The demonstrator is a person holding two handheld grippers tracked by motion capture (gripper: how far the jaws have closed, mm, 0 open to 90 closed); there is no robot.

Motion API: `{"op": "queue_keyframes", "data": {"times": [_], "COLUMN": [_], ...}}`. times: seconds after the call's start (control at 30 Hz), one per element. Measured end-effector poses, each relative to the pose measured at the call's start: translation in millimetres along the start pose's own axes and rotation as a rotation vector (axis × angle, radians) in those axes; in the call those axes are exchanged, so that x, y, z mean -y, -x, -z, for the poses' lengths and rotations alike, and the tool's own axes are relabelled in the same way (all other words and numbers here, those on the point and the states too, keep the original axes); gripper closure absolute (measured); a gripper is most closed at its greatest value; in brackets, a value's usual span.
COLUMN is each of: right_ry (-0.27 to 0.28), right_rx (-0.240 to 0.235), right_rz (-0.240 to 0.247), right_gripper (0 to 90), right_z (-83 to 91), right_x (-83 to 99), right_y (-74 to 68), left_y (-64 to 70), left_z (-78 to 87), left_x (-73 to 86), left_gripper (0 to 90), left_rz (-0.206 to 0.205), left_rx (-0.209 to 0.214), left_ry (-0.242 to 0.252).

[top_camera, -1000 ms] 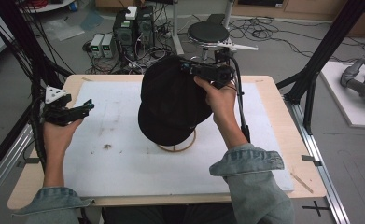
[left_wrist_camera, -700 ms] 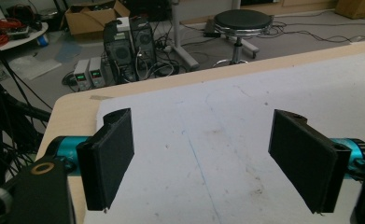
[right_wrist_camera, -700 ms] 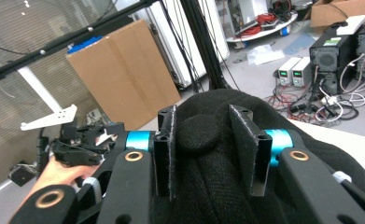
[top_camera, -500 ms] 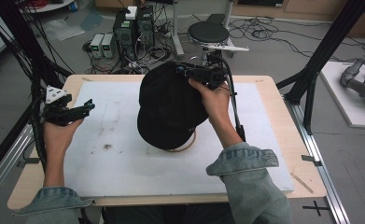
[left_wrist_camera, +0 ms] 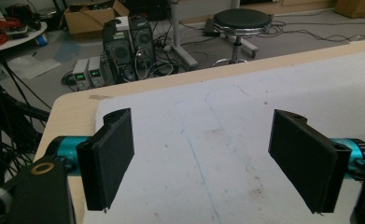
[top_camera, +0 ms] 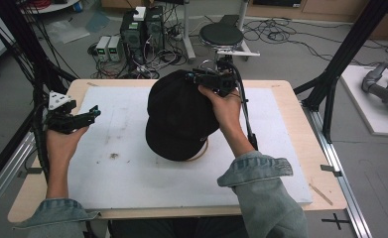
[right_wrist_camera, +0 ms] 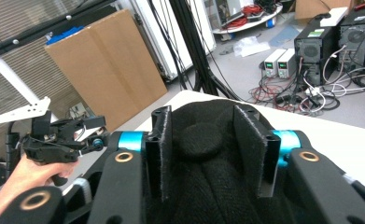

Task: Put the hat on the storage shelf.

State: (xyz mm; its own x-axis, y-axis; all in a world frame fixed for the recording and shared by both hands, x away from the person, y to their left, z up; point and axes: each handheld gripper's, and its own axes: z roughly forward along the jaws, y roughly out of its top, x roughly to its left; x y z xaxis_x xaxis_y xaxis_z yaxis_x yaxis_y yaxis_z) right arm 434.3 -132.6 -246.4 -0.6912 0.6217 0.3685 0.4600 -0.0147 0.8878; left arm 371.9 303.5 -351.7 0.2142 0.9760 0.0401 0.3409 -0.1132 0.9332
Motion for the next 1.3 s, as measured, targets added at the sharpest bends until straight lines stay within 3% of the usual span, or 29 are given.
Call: {"op": "queue_keyframes", "data": {"times": [0.3,0.53,0.83,1.3], "right_ry": [0.003,0.023,0.082,0.094], "right_rx": [0.003,0.037,0.104,0.209], "right_rz": [-0.017,-0.003,-0.016,-0.053], "right_gripper": [53.3,43.3,35.0,27.0], "right_z": [-3.4,-1.6,19.4,56.5], "right_x": [3.3,3.4,-0.4,8.8], "right_y": [1.7,1.1,12.0,44.6], "left_y": [-1.3,-1.8,-1.8,-0.9], "left_z": [0.3,1.1,1.1,-1.0], "left_x": [0.2,0.2,0.4,0.6], "left_gripper": [22.4,22.4,22.4,22.4], "left_rz": [0.0,0.006,0.006,0.001], "left_rx": [-0.001,-0.003,-0.003,-0.001], "left_ry": [-0.003,0.002,0.002,-0.006]}}
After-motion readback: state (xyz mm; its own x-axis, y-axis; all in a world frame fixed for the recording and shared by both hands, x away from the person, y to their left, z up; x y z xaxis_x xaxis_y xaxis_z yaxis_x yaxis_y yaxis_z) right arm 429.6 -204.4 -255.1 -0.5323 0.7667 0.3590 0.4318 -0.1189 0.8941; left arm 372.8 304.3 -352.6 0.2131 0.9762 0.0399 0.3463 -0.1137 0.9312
